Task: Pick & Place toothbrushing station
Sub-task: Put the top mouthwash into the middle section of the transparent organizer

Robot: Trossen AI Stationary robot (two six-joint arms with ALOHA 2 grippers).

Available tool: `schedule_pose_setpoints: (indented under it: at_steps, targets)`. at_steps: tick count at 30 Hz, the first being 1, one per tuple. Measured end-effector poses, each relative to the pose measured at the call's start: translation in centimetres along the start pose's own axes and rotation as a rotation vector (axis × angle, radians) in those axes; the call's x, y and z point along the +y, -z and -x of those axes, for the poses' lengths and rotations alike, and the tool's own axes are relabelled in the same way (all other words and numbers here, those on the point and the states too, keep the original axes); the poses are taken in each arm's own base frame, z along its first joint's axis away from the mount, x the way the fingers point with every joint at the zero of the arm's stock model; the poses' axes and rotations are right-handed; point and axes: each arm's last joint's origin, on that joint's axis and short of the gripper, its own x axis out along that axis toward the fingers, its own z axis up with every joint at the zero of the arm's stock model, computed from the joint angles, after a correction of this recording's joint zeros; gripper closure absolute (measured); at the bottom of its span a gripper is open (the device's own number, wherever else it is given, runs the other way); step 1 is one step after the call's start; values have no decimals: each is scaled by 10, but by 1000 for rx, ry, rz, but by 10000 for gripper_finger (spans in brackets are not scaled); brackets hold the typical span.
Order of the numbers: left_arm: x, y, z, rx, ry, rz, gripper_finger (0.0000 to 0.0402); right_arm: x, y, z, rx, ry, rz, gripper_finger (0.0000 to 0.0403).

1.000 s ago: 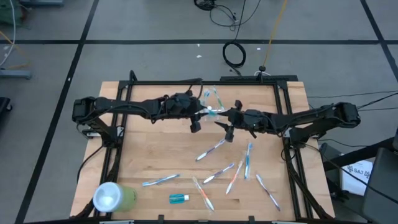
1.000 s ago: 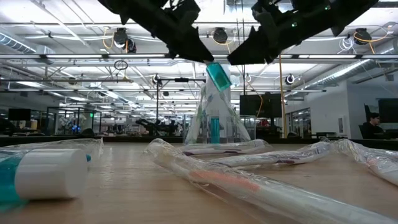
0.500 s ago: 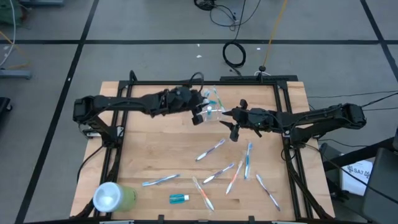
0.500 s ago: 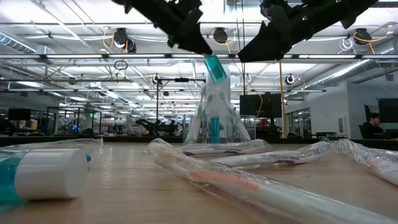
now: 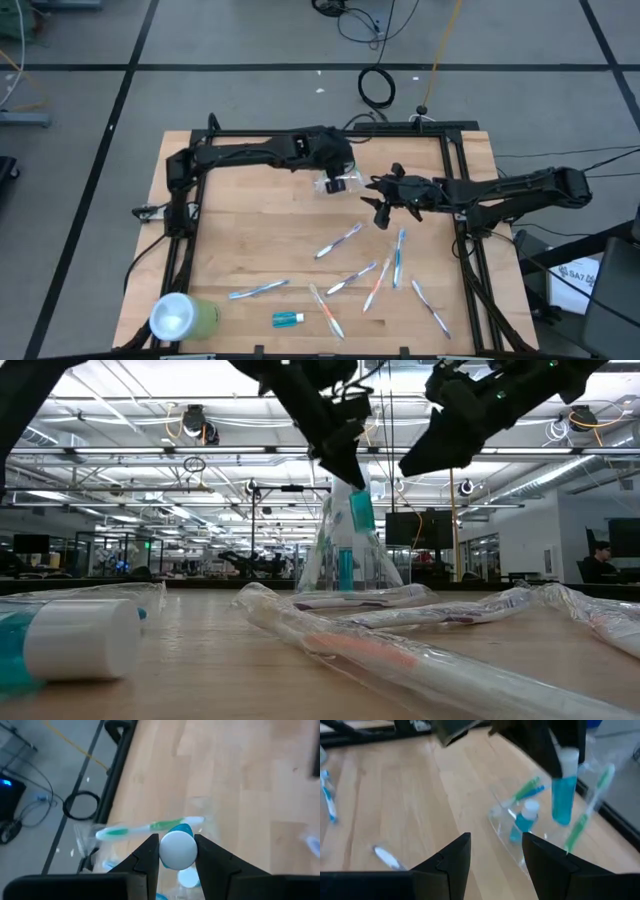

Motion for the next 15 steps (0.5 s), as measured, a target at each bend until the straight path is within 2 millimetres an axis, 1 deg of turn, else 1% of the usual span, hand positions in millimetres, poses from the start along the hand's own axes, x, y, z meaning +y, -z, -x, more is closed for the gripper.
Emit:
schedule_pose_setpoints:
  at_steps: [2, 8, 11, 15]
  targets:
    - [7, 2, -6, 11, 0, 32, 288, -1, 1, 4, 10, 2, -8, 234]
    - [25, 10, -11, 26, 28, 117, 284, -4, -3, 16, -9, -2, -16, 234]
    - [33, 13, -12, 27, 51, 154, 283, -5, -3, 17, -14, -2, -17, 234]
    - [37, 19, -20, 48, 74, 171, 283, -5, -2, 17, -6, -1, -15, 234]
